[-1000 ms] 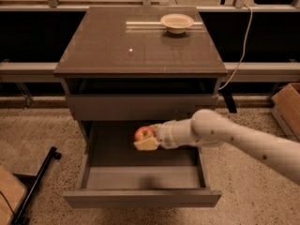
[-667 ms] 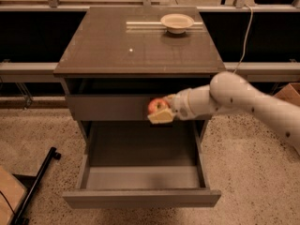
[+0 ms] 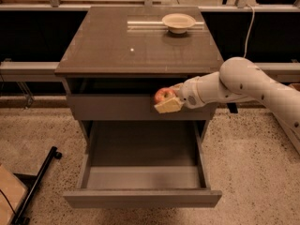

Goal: Pick apple from middle drawer and place on counter

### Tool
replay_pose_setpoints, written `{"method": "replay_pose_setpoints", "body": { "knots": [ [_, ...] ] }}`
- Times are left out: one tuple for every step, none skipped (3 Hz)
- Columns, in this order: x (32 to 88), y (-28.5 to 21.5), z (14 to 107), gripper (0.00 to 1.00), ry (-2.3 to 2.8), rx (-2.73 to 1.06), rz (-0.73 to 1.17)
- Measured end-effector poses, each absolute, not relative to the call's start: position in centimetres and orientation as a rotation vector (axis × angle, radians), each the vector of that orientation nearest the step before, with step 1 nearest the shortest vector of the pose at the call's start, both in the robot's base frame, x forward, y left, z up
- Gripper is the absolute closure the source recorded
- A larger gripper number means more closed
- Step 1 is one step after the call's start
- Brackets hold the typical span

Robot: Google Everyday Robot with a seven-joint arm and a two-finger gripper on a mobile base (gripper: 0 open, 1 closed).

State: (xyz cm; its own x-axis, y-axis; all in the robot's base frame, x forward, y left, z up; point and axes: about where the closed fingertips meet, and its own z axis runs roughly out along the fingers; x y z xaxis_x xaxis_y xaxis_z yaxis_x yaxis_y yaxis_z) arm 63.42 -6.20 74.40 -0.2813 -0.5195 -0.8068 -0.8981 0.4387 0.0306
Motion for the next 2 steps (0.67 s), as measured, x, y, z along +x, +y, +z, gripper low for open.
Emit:
{"method": "replay_pose_setpoints", "body": {
  "knots": [
    [65.4,-6.4,75.8,1.0,1.912,-1.21,0.625],
    [65.8,-8.4,78.1,1.0,1.898,-1.197,0.576]
  ]
}}
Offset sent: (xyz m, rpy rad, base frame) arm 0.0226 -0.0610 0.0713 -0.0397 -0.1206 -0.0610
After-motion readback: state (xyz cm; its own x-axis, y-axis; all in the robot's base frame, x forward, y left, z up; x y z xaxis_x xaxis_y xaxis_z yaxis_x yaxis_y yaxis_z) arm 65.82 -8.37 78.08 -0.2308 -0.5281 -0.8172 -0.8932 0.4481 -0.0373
